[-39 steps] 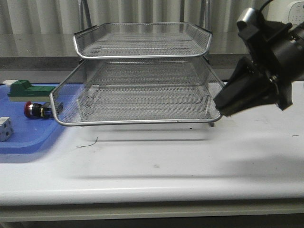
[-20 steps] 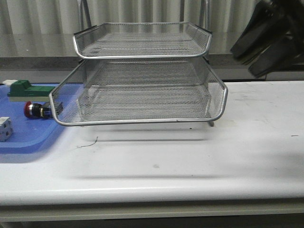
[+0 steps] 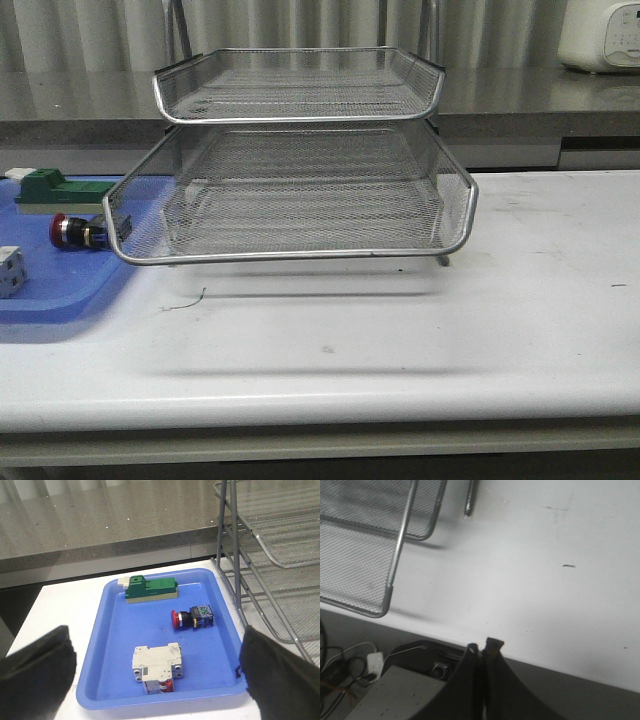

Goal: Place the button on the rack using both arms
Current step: 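Release the tier and raise the right gripper away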

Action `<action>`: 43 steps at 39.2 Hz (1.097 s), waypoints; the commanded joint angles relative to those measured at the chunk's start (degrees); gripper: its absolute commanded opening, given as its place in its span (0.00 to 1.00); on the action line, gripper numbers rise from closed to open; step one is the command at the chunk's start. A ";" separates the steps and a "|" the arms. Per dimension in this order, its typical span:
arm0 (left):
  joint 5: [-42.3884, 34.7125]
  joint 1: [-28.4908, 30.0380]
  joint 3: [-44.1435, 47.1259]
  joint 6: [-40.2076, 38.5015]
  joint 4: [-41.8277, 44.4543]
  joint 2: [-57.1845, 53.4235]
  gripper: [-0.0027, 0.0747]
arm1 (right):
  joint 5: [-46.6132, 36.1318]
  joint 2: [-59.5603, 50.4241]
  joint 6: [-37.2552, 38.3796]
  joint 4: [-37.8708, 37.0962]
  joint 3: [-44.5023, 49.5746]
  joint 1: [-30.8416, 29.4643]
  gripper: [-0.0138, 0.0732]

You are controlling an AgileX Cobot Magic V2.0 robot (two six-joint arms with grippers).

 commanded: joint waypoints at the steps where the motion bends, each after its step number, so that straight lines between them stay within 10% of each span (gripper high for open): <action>1: -4.57 -0.08 -2.00 -0.61 -0.11 0.52 0.85 | -7.30 -6.64 3.27 -4.62 2.24 2.32 0.09; 25: -4.57 -0.08 -2.00 -0.61 -0.11 0.52 0.85 | -40.24 -49.03 6.65 -9.36 44.62 7.94 0.09; 43: -4.57 -0.08 -2.00 -0.61 -0.11 0.52 0.85 | -44.75 -68.63 6.65 -9.36 55.64 7.94 0.09</action>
